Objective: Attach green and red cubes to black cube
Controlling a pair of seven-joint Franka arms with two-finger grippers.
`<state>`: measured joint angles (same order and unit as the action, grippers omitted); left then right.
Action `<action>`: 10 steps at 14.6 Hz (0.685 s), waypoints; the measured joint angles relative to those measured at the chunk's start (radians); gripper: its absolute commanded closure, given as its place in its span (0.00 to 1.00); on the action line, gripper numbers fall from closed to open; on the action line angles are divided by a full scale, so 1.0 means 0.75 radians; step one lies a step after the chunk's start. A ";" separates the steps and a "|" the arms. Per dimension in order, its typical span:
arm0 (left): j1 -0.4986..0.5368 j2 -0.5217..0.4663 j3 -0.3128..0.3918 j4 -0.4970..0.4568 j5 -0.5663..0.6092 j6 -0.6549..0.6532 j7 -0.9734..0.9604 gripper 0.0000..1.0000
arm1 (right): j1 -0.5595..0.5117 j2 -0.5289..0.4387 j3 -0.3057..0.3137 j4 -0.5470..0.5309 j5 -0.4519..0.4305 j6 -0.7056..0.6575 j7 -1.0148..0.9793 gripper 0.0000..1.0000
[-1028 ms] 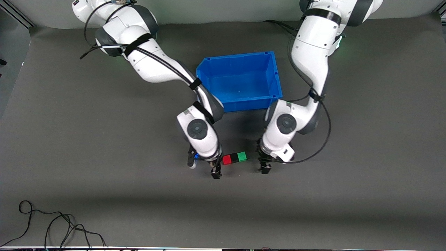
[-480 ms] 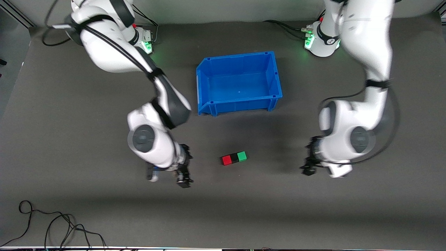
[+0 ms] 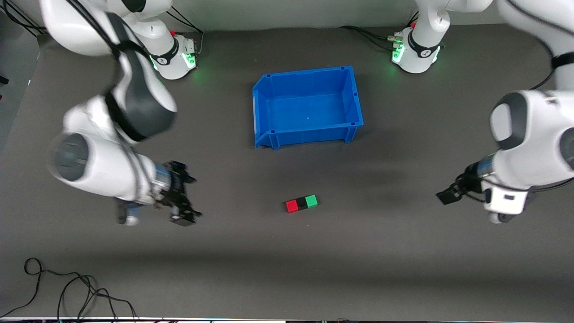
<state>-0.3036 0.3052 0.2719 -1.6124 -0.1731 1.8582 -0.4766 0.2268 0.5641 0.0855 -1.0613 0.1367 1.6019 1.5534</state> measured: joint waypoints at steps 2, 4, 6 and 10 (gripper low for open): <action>0.027 -0.070 0.000 0.002 0.037 -0.043 0.165 0.00 | -0.069 -0.071 -0.001 0.000 0.013 -0.150 -0.189 0.00; 0.065 -0.147 0.000 0.016 0.051 -0.116 0.294 0.00 | -0.133 -0.134 -0.004 -0.002 0.015 -0.265 -0.375 0.00; 0.101 -0.229 0.000 0.027 0.052 -0.156 0.412 0.00 | -0.218 -0.197 -0.006 -0.007 0.015 -0.368 -0.622 0.00; 0.109 -0.353 -0.012 0.032 0.085 -0.237 0.483 0.00 | -0.417 -0.317 -0.046 -0.046 0.014 -0.499 -1.231 0.00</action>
<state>-0.2221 0.0403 0.2625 -1.5886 -0.1093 1.6804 -0.1145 -0.0863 0.3262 0.0511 -1.0961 0.1469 1.2273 0.6300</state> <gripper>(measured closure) 0.000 0.000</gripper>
